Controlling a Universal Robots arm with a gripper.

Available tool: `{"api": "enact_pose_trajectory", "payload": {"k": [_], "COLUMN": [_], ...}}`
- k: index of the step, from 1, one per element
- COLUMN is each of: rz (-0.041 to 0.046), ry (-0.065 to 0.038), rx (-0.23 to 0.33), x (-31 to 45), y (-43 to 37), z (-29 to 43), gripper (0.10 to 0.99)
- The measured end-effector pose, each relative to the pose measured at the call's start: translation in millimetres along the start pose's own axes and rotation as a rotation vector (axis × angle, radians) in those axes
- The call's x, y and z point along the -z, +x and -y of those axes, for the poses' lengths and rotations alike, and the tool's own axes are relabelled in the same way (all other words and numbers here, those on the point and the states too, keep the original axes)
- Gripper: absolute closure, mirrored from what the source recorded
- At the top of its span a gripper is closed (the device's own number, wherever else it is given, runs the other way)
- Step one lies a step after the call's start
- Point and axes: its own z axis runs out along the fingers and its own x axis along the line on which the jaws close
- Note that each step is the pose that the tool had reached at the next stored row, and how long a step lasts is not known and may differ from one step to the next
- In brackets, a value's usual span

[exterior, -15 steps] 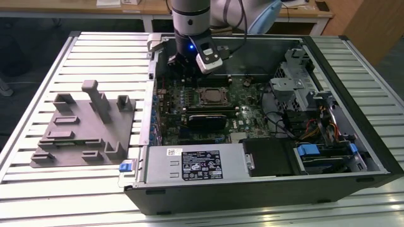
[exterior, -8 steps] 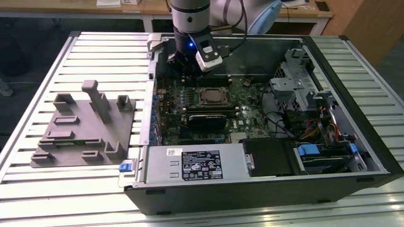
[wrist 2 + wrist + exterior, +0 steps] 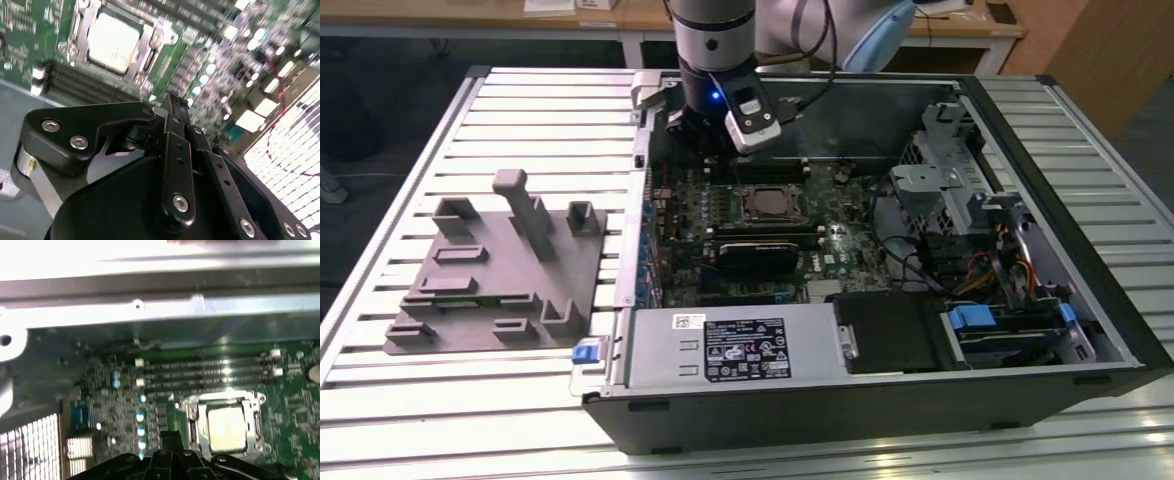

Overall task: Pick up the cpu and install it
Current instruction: 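Install the first cpu locking lever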

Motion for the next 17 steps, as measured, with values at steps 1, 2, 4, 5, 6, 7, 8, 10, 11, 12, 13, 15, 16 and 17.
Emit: {"api": "enact_pose_trajectory", "payload": {"k": [1, 2, 4, 5, 6, 7, 8, 10, 11, 12, 13, 15, 16, 17], "rz": [-0.0016, -0.0032, -0.0057, -0.0064, -0.0069, -0.0074, -0.0081, -0.0102, -0.0111, -0.0121, -0.0130, -0.0151, -0.0159, -0.0162], "ry": [-0.016, -0.033, -0.057, -0.064, -0.070, -0.076, -0.083, -0.102, -0.113, -0.124, -0.134, -0.155, -0.163, -0.166], "rx": [0.000, 0.000, 0.001, 0.001, 0.001, 0.000, 0.001, 0.001, 0.000, 0.000, 0.000, 0.000, -0.001, -0.001], "x": [0.0, 0.0, 0.0, 0.0, 0.1, 0.1, 0.1, 0.1, 0.1, 0.1, 0.1, 0.1, 0.1, 0.0], "y": [0.3, 0.5, 1.0, 1.5, 2.0, 2.4, 2.8, 3.5, 3.8, 4.0, 4.1, 4.5, 4.5, 4.4], "z": [0.0, 0.1, 0.1, 0.1, 0.2, 0.2, 0.3, 0.4, 0.4, 0.4, 0.5, 0.5, 0.6, 0.6], "gripper": [0.980, 0.980, 0.980, 0.980, 0.980, 0.980, 0.980, 0.980, 0.980, 0.980, 0.980, 0.980, 0.980, 0.980]}}
